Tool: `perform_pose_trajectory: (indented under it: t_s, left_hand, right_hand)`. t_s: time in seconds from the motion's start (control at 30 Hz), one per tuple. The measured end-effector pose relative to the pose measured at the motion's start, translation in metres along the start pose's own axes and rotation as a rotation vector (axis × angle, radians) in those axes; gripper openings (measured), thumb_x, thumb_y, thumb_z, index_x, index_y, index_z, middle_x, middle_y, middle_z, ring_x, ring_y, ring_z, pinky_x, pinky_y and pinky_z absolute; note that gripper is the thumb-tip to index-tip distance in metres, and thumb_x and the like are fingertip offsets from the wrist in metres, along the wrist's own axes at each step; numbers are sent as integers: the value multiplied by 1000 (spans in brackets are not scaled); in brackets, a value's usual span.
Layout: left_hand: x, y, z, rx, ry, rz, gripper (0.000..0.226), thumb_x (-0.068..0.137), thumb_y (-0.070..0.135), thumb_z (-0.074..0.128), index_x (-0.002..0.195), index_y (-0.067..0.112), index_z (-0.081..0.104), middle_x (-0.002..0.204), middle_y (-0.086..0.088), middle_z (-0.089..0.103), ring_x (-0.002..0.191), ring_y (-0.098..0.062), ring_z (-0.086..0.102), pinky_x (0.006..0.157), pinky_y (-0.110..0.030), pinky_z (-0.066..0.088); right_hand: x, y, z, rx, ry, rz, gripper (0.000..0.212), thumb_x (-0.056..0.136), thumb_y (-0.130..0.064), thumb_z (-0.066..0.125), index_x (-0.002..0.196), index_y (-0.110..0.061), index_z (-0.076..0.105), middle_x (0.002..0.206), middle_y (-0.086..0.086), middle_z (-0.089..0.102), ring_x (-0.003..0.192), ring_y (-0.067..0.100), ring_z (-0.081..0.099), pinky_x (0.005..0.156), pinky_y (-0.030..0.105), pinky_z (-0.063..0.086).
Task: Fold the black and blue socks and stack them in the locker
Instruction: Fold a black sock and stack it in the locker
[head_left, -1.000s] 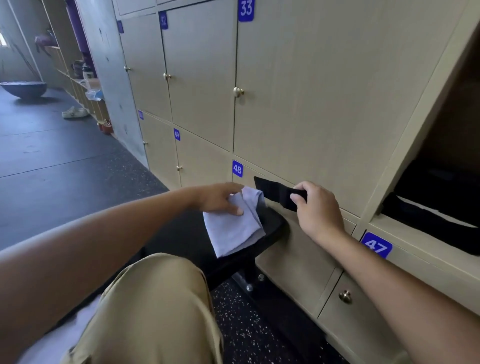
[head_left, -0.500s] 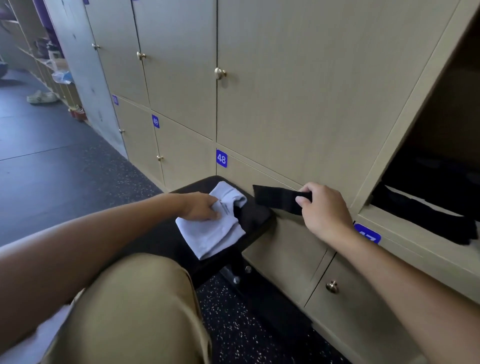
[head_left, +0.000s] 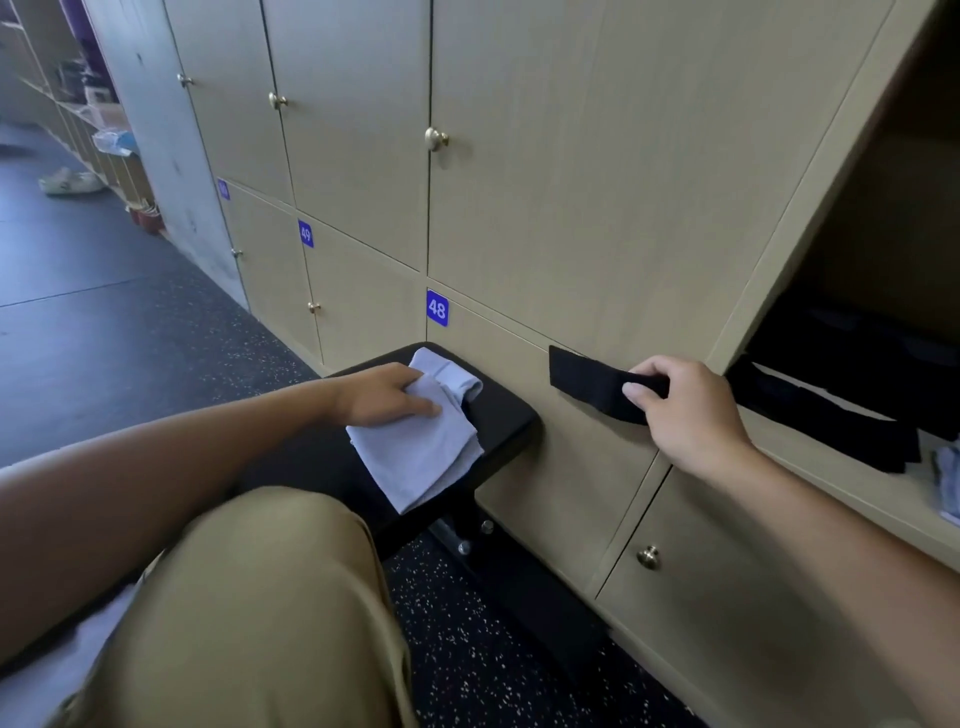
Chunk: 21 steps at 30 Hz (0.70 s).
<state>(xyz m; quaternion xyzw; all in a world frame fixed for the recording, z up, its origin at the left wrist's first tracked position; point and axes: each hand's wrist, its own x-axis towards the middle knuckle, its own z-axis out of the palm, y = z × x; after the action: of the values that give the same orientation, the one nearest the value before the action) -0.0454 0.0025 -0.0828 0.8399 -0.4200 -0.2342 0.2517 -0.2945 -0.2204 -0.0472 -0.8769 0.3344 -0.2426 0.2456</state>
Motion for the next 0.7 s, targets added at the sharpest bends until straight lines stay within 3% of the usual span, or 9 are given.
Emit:
perform_pose_trajectory:
  t_s: [0.13, 0.23, 0.33, 0.43, 0.5, 0.6, 0.7]
  left_hand:
    - [-10, 28, -6, -43, 68, 82, 13, 97, 28, 66, 88, 19, 67, 91, 4, 69, 84, -10, 67, 74, -21, 50]
    - [-17, 49, -11, -129, 120, 110, 15, 97, 25, 67, 101, 11, 70, 101, -8, 75, 92, -18, 72, 79, -29, 55]
    - [-25, 73, -11, -214, 124, 92, 25, 95, 26, 68, 104, 4, 71, 104, -16, 74, 98, -29, 72, 90, -42, 56]
    - [-34, 99, -3, -325, 54, 67, 36, 86, 37, 73, 102, 5, 73, 102, -16, 76, 98, -32, 73, 97, -53, 56]
    - [-38, 113, 5, -405, -7, 44, 37, 83, 44, 72, 100, 11, 76, 101, -12, 78, 97, -31, 75, 99, -54, 55]
    - [-39, 138, 22, -520, -71, 8, 40, 83, 48, 75, 101, 12, 76, 100, -11, 78, 97, -27, 76, 97, -46, 57]
    - [-42, 161, 42, -676, -110, -32, 26, 98, 33, 65, 102, 8, 72, 90, -6, 80, 85, -17, 76, 78, -30, 57]
  right_hand:
    - [-9, -5, -11, 36, 11, -42, 10, 96, -19, 65, 88, -22, 70, 83, -8, 69, 80, 16, 62, 65, 29, 44]
    - [-17, -7, -21, 72, 28, -63, 11, 96, -19, 65, 87, -23, 70, 79, -10, 68, 71, 11, 60, 59, 24, 41]
    - [-26, -6, -34, 92, 71, -88, 12, 95, -18, 66, 85, -23, 70, 77, -14, 67, 75, 3, 59, 60, 10, 37]
    - [-37, -1, -47, 125, 111, -92, 11, 94, -18, 68, 85, -23, 69, 71, -16, 63, 66, 3, 57, 59, 16, 39]
    - [-45, 3, -55, 137, 135, -95, 11, 94, -19, 69, 84, -25, 68, 71, -18, 64, 69, 4, 59, 61, 20, 43]
    - [-57, 7, -65, 142, 170, -131, 12, 94, -23, 70, 84, -28, 66, 74, -20, 66, 76, 5, 62, 64, 26, 51]
    - [-67, 7, -73, 162, 172, -201, 11, 94, -22, 70, 85, -27, 67, 75, -15, 67, 73, 9, 63, 63, 29, 49]
